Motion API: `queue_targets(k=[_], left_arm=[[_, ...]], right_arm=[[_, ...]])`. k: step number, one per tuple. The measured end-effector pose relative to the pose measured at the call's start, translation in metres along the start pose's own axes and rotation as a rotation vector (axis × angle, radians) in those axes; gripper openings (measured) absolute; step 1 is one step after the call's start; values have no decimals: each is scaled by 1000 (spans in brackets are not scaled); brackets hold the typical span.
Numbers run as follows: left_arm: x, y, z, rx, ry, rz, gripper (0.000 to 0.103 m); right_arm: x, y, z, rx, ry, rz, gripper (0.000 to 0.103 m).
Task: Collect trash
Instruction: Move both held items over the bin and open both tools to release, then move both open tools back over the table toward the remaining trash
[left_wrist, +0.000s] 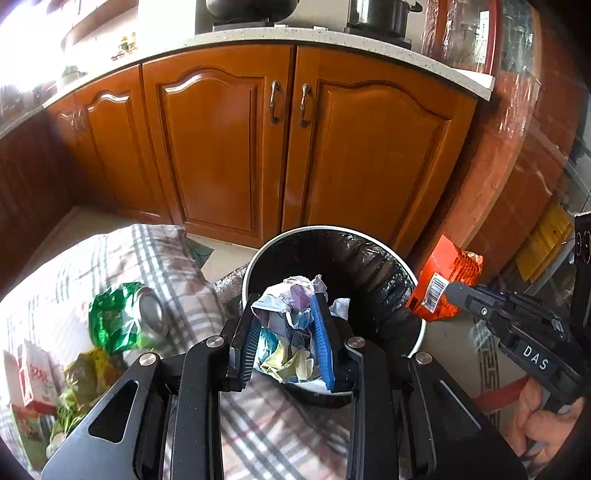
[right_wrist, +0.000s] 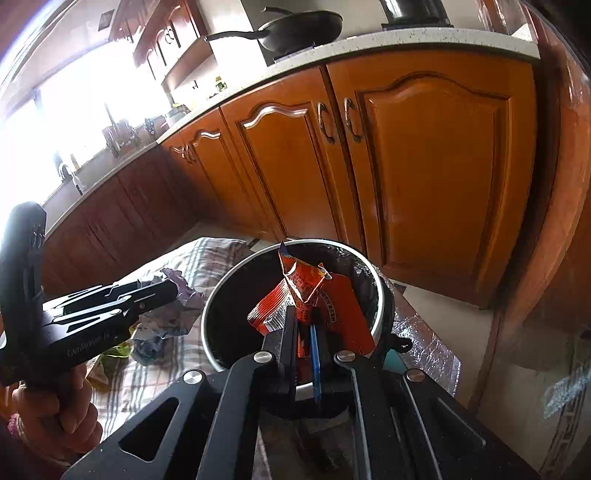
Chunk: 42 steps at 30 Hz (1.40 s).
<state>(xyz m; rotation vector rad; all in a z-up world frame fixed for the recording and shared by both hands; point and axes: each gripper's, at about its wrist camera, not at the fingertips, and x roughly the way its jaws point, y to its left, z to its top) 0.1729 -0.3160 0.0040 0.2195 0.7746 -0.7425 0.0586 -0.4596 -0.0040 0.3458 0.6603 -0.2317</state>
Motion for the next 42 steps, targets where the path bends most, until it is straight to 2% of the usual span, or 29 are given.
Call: queue_targets(k=[13, 16, 17, 18, 19, 20, 21, 23, 25, 26, 27, 28, 29, 30, 32, 35, 42], left_arm=[[56, -5, 7, -11, 84, -23, 27], [64, -4, 4, -16, 99, -23, 36], [66, -2, 2, -21, 108, -25, 46], [67, -1, 1, -26, 110, -31, 53], [66, 0, 0, -31, 111, -36, 57], [64, 2, -1, -35, 107, -44, 63], [62, 3, -2, -36, 102, -51, 65], [53, 4, -5, -38, 89, -58, 65], [40, 6, -10, -46, 72, -60, 65], [31, 8, -14, -57, 60, -68, 66], [23, 10, -18, -66, 52, -78, 69], [15, 13, -23, -77, 42, -86, 70], [4, 16, -29, -86, 27, -90, 73], [-5, 18, -35, -91, 15, -87, 76], [-23, 25, -50, -97, -5, -70, 76], [-46, 37, -71, -112, -17, -42, 76], [-86, 79, -113, -174, -32, 28, 76]], right_arm=[[42, -14, 8, -10, 103, -22, 6], [51, -12, 8, -21, 125, -32, 11], [54, -12, 8, -22, 133, -39, 11], [57, -12, 7, -20, 141, -53, 15], [59, -14, 6, -15, 150, -59, 18], [59, -15, 5, -2, 154, -60, 25], [59, -16, 5, 4, 152, -61, 38], [53, -15, 3, 12, 139, -60, 48], [43, -12, 1, 16, 123, -61, 48], [40, -11, 1, 18, 115, -60, 54], [33, -8, -2, 22, 103, -59, 67], [28, -5, -3, 27, 93, -58, 75], [21, -1, -7, 34, 81, -59, 90], [13, 3, -11, 39, 68, -61, 99], [0, 12, -19, 40, 44, -75, 102], [-8, 22, -29, 43, 52, -84, 103], [-1, 49, -53, 61, 205, -87, 103]])
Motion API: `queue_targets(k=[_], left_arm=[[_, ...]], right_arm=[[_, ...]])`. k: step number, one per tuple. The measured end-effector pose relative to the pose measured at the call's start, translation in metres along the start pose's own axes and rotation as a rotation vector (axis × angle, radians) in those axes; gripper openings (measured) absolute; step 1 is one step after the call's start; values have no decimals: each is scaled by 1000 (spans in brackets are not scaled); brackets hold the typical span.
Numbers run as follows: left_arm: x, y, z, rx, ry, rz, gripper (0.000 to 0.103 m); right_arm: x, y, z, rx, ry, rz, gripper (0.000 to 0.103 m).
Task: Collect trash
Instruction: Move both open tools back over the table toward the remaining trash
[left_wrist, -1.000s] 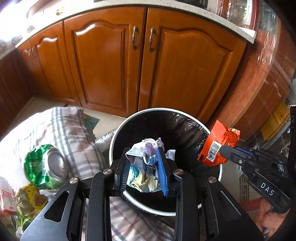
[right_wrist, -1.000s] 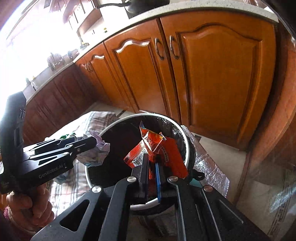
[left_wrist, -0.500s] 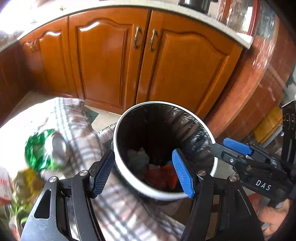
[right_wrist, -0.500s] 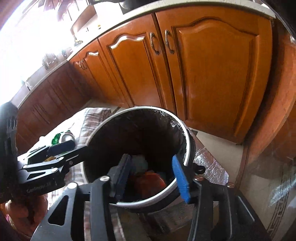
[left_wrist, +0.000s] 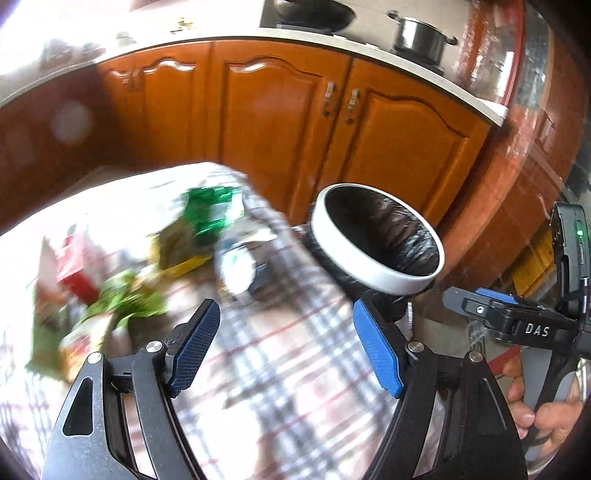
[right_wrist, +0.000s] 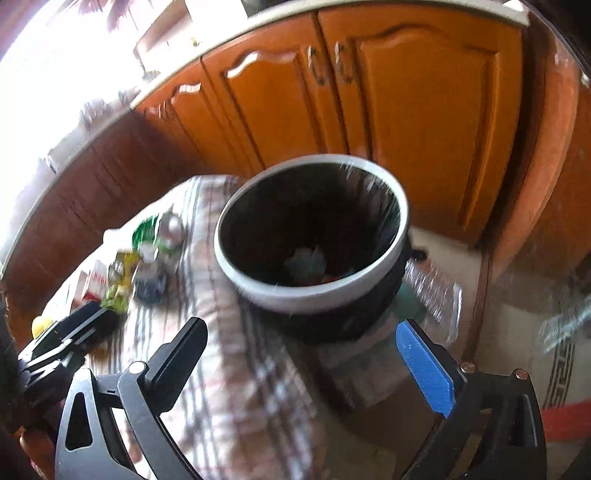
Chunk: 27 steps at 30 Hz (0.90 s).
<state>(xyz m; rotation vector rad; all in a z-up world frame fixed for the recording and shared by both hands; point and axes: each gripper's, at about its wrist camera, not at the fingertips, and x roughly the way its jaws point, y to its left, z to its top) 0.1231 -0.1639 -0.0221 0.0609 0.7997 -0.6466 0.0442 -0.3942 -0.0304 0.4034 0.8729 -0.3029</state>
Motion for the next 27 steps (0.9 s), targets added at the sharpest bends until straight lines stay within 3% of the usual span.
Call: queue_targets(k=[10, 18, 24, 27], left_arm=[[-37, 55, -30, -45, -25, 84, 76], [-41, 96, -35, -103, -25, 133, 77], [-26, 115, -26, -71, 42, 139, 77], [-18, 117, -20, -40, 65, 138, 76]], right_arm=[[-5, 54, -23, -74, -83, 204, 103], [8, 91, -24, -138, -85, 214, 103], [24, 105, -15, -135, -50, 262, 101], [32, 111, -8, -139, -50, 252, 95]])
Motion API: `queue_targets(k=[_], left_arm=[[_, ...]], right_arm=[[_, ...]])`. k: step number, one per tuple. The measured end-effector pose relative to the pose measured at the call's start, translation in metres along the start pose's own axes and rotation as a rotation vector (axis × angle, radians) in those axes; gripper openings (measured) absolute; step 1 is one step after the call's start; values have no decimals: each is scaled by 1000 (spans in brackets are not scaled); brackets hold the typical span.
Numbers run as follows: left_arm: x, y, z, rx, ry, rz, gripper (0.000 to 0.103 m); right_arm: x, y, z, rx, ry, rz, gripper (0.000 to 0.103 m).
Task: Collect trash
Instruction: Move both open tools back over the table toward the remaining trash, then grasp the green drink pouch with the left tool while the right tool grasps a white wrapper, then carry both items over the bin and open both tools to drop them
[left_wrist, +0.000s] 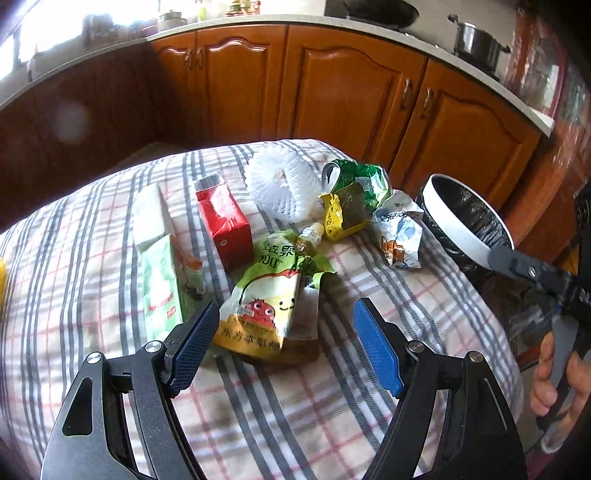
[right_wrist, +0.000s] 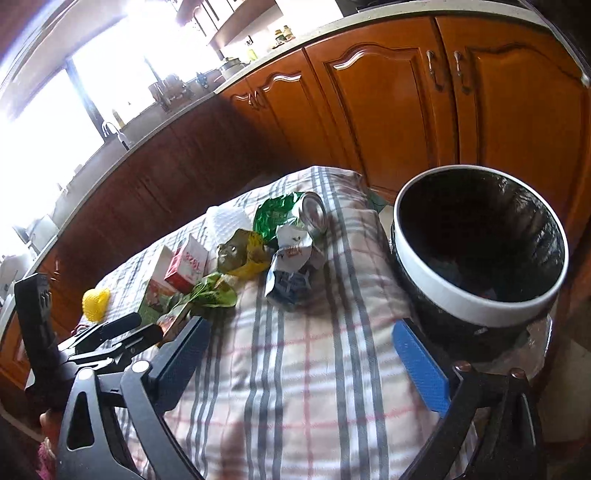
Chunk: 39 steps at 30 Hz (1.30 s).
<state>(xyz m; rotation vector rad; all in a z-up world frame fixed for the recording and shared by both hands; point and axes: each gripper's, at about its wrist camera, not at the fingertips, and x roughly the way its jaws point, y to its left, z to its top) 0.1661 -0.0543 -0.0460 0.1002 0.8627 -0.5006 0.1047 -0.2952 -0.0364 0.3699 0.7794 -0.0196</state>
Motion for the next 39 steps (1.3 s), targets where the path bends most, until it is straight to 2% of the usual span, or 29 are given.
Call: queue_targets(k=[2, 4, 8, 11, 14, 16, 17, 18, 19, 20, 26, 34, 39], left_arm=[[4, -3, 4, 39, 7, 9, 72], [8, -6, 6, 70, 20, 13, 64], [20, -7, 9, 95, 63, 3, 45], [26, -3, 7, 108, 88, 6, 41], [34, -6, 4, 133, 107, 24, 25], [41, -8, 4, 136, 113, 37, 20], [41, -7, 3, 134, 109, 34, 16], [41, -7, 3, 131, 106, 29, 12], [41, -7, 4, 129, 102, 32, 11], [40, -7, 4, 126, 96, 38, 8], [17, -3, 2, 57, 57, -35, 5], [-15, -24, -3, 51, -8, -95, 4], [-16, -48, 2, 73, -20, -128, 4]], right_arm=[[7, -1, 4, 12, 8, 21, 89], [15, -1, 8, 20, 22, 31, 83], [32, 4, 14, 12, 41, 32, 79], [48, 4, 17, 21, 66, 41, 74], [67, 3, 19, 38, 92, 49, 72], [78, 2, 21, 47, 108, 50, 65], [84, 2, 21, 51, 118, 51, 57], [89, 2, 21, 54, 125, 52, 44], [94, 2, 21, 58, 133, 59, 36], [95, 0, 20, 61, 137, 67, 33], [69, 4, 15, 21, 79, 71, 25], [21, 2, 1, -29, 35, 56, 22], [-9, -10, -6, -32, 10, 43, 22]])
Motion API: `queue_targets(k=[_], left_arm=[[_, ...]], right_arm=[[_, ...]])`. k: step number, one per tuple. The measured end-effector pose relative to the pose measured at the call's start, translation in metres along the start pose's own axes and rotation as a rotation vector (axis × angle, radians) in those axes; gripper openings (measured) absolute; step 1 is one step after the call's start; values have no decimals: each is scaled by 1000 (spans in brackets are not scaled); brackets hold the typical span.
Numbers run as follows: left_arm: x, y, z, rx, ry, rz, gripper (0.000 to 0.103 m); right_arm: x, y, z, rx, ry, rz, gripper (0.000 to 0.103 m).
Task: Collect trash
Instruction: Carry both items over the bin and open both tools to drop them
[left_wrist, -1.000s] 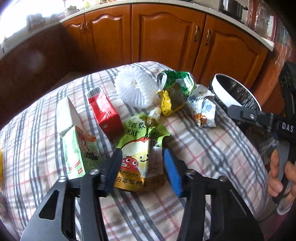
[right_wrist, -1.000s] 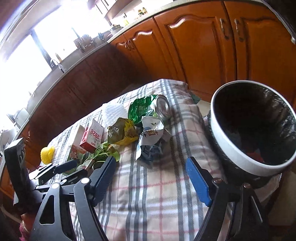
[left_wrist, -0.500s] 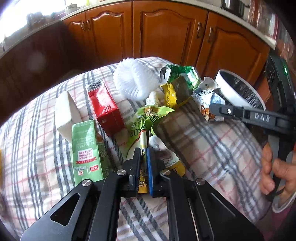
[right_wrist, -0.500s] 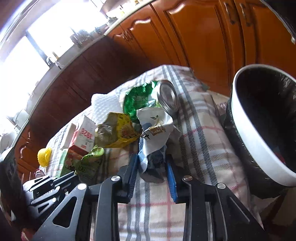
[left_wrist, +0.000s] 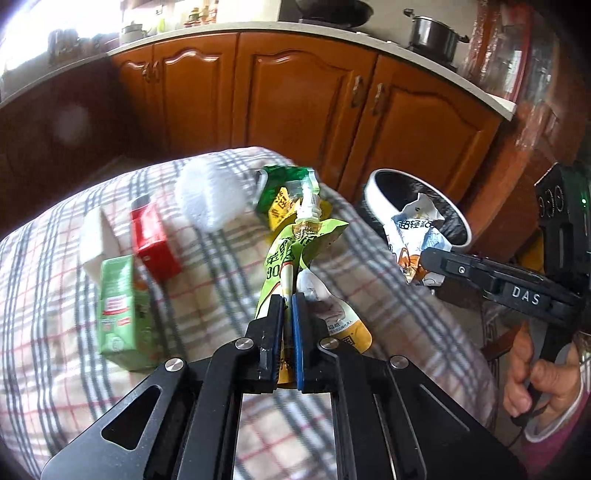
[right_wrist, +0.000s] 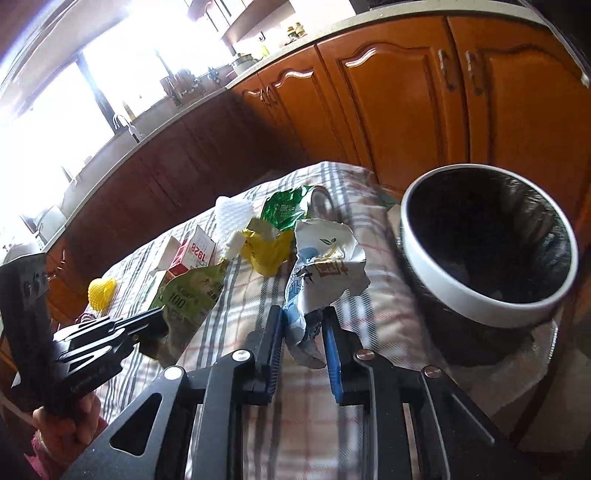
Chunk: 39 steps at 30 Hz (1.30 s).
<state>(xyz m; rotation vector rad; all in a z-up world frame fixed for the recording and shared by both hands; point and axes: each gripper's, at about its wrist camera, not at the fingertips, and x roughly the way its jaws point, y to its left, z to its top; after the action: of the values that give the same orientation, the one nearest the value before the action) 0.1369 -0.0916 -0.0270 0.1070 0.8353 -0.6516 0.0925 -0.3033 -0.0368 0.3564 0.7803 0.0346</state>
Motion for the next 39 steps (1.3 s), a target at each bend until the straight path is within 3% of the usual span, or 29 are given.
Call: queue_targets(k=[10, 22, 39], left_arm=[[-4, -45, 11, 57, -27, -52, 4], [19, -95, 37, 139, -22, -65, 4], [61, -141, 90, 185, -13, -69, 4]], right_arm=[[-46, -20, -5, 8, -57, -41, 22], [-82, -64, 1, 58, -126, -123, 22], [-91, -104, 25, 66, -160, -175, 22]])
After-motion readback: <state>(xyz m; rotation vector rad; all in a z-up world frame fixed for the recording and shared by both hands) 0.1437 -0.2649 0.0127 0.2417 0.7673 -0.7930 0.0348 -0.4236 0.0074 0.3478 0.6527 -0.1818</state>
